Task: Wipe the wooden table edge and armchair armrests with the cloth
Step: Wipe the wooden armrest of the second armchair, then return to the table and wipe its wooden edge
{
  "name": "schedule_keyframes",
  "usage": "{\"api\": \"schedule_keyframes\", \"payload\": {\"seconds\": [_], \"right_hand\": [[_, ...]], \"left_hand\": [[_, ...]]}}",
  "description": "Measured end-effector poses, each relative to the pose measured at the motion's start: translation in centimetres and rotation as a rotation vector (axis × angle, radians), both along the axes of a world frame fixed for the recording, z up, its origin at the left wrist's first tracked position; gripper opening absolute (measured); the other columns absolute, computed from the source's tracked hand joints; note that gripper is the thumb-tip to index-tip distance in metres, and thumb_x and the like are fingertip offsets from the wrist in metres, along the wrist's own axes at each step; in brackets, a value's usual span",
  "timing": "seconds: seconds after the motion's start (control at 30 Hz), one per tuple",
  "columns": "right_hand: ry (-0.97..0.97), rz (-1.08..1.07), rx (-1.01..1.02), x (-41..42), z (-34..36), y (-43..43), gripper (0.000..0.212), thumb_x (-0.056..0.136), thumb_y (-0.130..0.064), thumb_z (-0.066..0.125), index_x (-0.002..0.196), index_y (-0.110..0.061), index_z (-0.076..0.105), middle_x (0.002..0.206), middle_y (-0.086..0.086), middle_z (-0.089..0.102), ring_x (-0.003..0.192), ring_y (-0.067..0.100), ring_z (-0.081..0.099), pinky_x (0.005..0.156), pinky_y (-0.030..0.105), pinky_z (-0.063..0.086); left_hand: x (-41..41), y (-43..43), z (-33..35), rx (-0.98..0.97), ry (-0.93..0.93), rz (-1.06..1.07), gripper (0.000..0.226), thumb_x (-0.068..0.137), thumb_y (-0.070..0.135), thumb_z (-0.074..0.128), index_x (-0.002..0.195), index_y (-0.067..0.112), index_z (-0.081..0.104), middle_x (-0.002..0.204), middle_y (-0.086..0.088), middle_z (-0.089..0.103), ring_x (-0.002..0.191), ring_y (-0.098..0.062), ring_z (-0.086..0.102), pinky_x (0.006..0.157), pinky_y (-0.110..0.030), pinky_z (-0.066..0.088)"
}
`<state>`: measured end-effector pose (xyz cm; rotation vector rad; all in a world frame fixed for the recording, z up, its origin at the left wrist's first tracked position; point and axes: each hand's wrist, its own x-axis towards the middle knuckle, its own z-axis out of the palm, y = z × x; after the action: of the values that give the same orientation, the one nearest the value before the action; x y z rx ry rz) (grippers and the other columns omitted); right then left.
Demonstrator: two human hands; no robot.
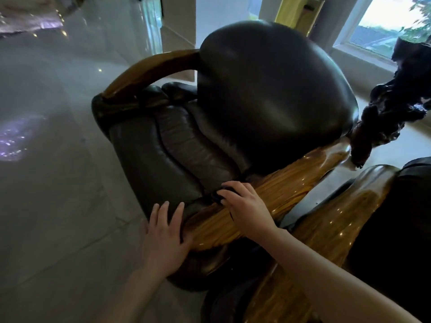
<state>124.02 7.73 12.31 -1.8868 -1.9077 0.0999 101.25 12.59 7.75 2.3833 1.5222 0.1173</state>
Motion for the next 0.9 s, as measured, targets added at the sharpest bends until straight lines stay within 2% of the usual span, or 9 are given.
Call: {"api": "schedule_keyframes", "payload": {"seconds": [0.3,0.43,0.6,0.8,0.9], "right_hand": [[0.015,0.163,0.022,-10.9,1.9,3.2,0.031,0.098,-0.028,0.05,0.124,-0.021,0.065,0.132,-0.002,0.057,0.115,0.024,0.053,0.091,0.04,0.054],[0.02,0.218,-0.001,-17.0,2.1,4.1,0.033,0.099,-0.03,0.048,0.125,-0.02,0.066,0.132,-0.002,0.057,0.111,0.024,0.054,0.09,0.04,0.053],[0.03,0.319,-0.006,-26.2,3.6,4.6,0.027,0.097,-0.021,0.059,0.124,-0.021,0.066,0.133,-0.002,0.057,0.11,0.025,0.054,0.089,0.04,0.053],[0.04,0.478,-0.007,-38.5,5.7,4.3,0.029,0.099,-0.022,0.057,0.127,-0.019,0.065,0.13,0.0,0.059,0.108,0.025,0.054,0.087,0.041,0.053],[0.026,0.545,-0.032,-44.4,5.9,4.3,0.029,0.1,-0.024,0.055,0.128,-0.021,0.064,0.13,-0.003,0.058,0.109,0.022,0.053,0.088,0.04,0.052]], "left_hand": [[-11.4,-0.3,2.9,0.037,0.055,0.194,0.085,0.078,0.069,0.025,0.154,0.032,0.018,0.16,-0.014,0.02,0.145,-0.034,0.018,0.112,-0.056,0.019],[-18.1,-1.1,3.2,0.059,0.104,0.249,0.081,0.085,0.065,0.043,0.154,0.032,0.015,0.16,-0.013,0.018,0.147,-0.033,0.011,0.114,-0.057,0.018],[-27.2,-3.3,4.8,0.067,0.108,0.354,0.079,0.087,0.066,0.036,0.154,0.035,0.007,0.163,-0.008,0.009,0.149,-0.029,0.0,0.116,-0.055,0.014],[-38.9,-7.1,6.2,0.066,0.056,0.492,0.08,0.087,0.066,0.03,0.154,0.036,0.0,0.163,-0.007,0.003,0.149,-0.03,-0.003,0.118,-0.055,0.007],[-44.6,-8.8,6.4,0.055,0.094,0.563,0.081,0.083,0.069,0.02,0.152,0.037,-0.005,0.163,-0.008,0.003,0.149,-0.029,-0.006,0.117,-0.054,0.006]]}}
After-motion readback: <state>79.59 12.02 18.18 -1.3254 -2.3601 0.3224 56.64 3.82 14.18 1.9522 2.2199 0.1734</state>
